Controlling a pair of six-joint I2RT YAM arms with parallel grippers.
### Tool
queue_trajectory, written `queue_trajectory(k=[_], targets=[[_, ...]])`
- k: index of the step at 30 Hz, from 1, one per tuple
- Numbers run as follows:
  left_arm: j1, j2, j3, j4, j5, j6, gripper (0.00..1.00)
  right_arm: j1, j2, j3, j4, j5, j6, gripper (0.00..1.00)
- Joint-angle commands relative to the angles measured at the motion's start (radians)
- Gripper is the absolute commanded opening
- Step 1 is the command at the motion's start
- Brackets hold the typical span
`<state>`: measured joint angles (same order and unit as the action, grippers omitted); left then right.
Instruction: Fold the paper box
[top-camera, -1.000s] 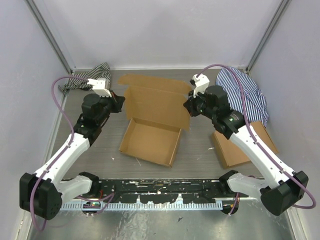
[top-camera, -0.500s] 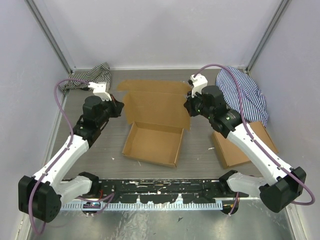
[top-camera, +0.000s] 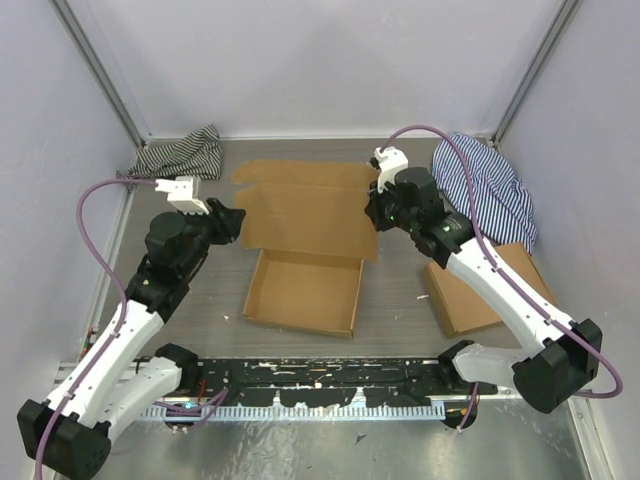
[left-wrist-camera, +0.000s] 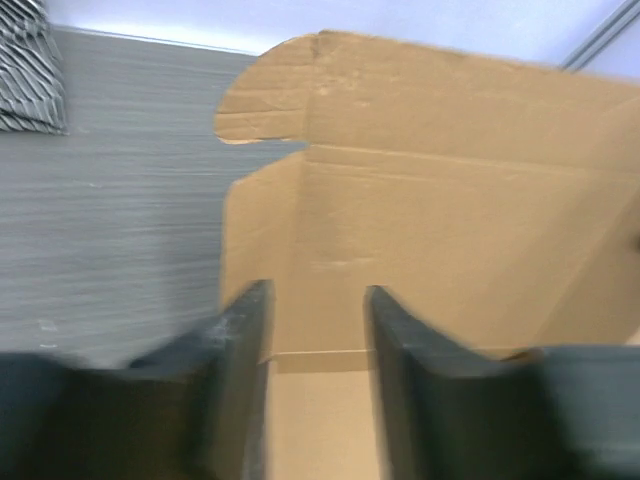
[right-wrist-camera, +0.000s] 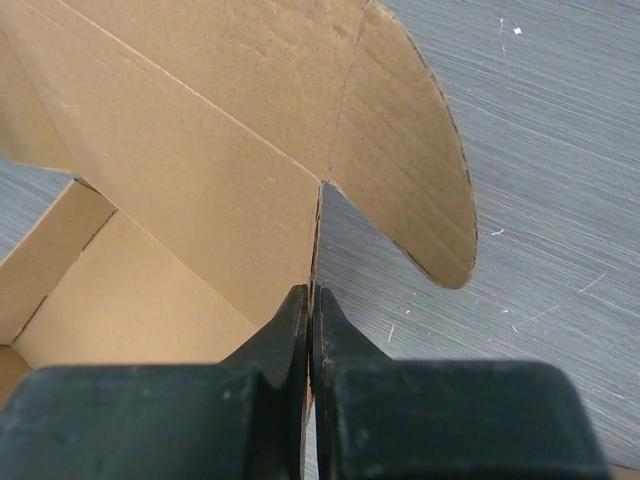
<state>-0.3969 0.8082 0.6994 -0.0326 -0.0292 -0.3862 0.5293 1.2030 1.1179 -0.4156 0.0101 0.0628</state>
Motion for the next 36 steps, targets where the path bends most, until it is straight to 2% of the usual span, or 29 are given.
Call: queue_trajectory(k=[1, 3, 5, 9, 14, 23, 27, 30, 34, 36], targets=[[-0.001, 0.077, 0.018, -0.040, -0.097, 0.039, 0.69, 0.008, -0.048, 0.035, 0.050, -0.030, 0.001, 0.03], [0.000, 0.159, 0.084, -0.081, -0.115, 0.047, 0.82, 0.008, -0.067, 0.031, 0.039, -0.034, -0.005, 0.03], [0.000, 0.231, 0.137, -0.095, -0.102, 0.050, 0.87, 0.008, -0.080, 0.029, 0.030, -0.046, -0.010, 0.03], [0.000, 0.305, 0.170, -0.061, -0.083, 0.068, 0.87, 0.007, -0.106, 0.020, 0.017, -0.063, -0.020, 0.03], [0.005, 0.300, 0.137, 0.052, -0.105, 0.099, 0.87, 0.008, -0.124, 0.010, 0.011, -0.093, -0.024, 0.03], [0.013, 0.402, 0.184, 0.093, -0.060, 0.148, 0.81, 0.008, -0.115, 0.006, 0.008, -0.123, -0.031, 0.03], [0.013, 0.417, 0.178, 0.111, -0.060, 0.155, 0.72, 0.008, -0.125, 0.003, 0.008, -0.123, -0.035, 0.03], [0.013, 0.407, 0.164, 0.124, -0.061, 0.148, 0.57, 0.008, -0.126, -0.001, 0.006, -0.118, -0.039, 0.03], [0.013, 0.363, 0.146, 0.121, -0.064, 0.135, 0.32, 0.008, -0.115, 0.005, 0.005, -0.107, -0.033, 0.03], [0.013, 0.337, 0.146, 0.101, -0.065, 0.120, 0.13, 0.008, -0.102, 0.013, 0.004, -0.101, -0.024, 0.03]])
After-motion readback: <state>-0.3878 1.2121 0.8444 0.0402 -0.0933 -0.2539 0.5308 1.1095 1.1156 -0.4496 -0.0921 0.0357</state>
